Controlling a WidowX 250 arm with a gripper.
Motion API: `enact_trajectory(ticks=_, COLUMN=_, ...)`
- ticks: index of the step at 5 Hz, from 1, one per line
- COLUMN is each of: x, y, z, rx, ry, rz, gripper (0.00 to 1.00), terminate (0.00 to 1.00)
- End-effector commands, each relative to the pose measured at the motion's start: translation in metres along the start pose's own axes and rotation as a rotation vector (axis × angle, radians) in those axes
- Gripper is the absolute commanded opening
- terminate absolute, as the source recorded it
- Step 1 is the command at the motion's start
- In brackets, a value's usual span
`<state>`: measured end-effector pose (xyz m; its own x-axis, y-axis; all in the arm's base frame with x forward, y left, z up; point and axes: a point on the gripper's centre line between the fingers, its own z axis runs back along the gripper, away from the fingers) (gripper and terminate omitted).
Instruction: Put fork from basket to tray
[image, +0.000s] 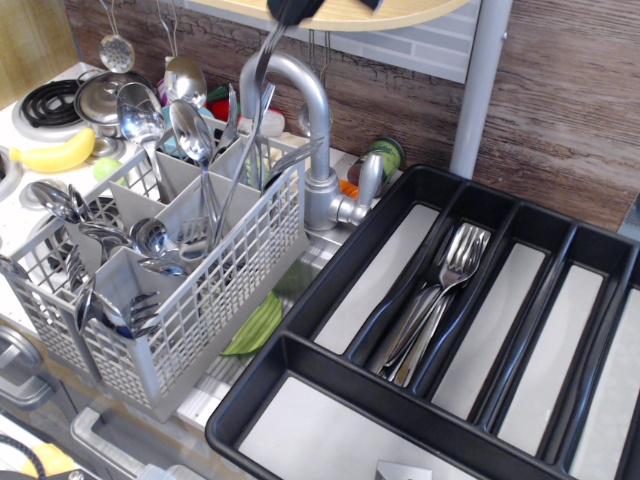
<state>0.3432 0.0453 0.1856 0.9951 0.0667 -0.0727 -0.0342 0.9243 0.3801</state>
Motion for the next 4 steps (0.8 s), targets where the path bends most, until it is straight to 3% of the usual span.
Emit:
enact_trajectory(ticks=1, x=0.004, y=0.002, z=0.055, rx=-0.160, ry=-0.090, rz=0.049, gripper=0.00, terminate=0.00)
enact_trajectory(ticks=2, x=0.014, y=-0.018, z=0.049, rx=-0.244, ry=-0.098, rz=0.023, gripper=0.00, terminate=0.00)
enact_trajectory(ticks=4, x=0.017, y=-0.056, z=0.024, rx=-0.304, ry=-0.086, rz=-0.026, gripper=0.00, terminate=0.00)
